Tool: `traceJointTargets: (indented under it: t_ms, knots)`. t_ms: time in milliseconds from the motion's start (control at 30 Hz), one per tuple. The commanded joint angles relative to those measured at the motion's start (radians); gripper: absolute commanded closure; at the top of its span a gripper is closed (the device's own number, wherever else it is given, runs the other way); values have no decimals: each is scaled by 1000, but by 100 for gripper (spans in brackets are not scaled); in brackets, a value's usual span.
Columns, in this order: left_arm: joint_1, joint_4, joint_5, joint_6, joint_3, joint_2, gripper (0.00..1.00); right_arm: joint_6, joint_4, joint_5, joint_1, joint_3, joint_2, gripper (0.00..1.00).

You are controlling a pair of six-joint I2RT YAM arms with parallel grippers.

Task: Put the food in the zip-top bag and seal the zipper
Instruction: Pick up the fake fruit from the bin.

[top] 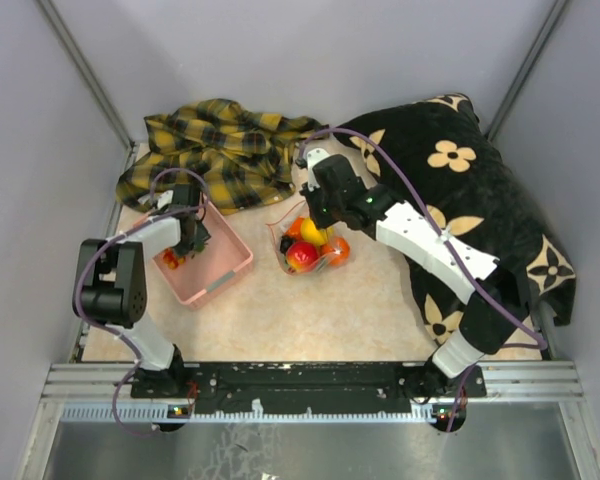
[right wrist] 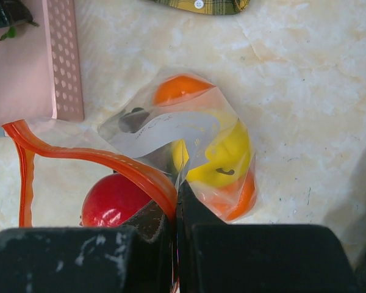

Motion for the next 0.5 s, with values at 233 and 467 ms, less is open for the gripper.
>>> traceJointTargets:
  t_ms: [233,467]
  knots:
    - [3,-11,121,28,-18,-20,68,-14,47,-1,-6,-9,-67,100]
    - [-6,-18,161,27,-62,-127,84,-11,43,7,-7,0,-66,100]
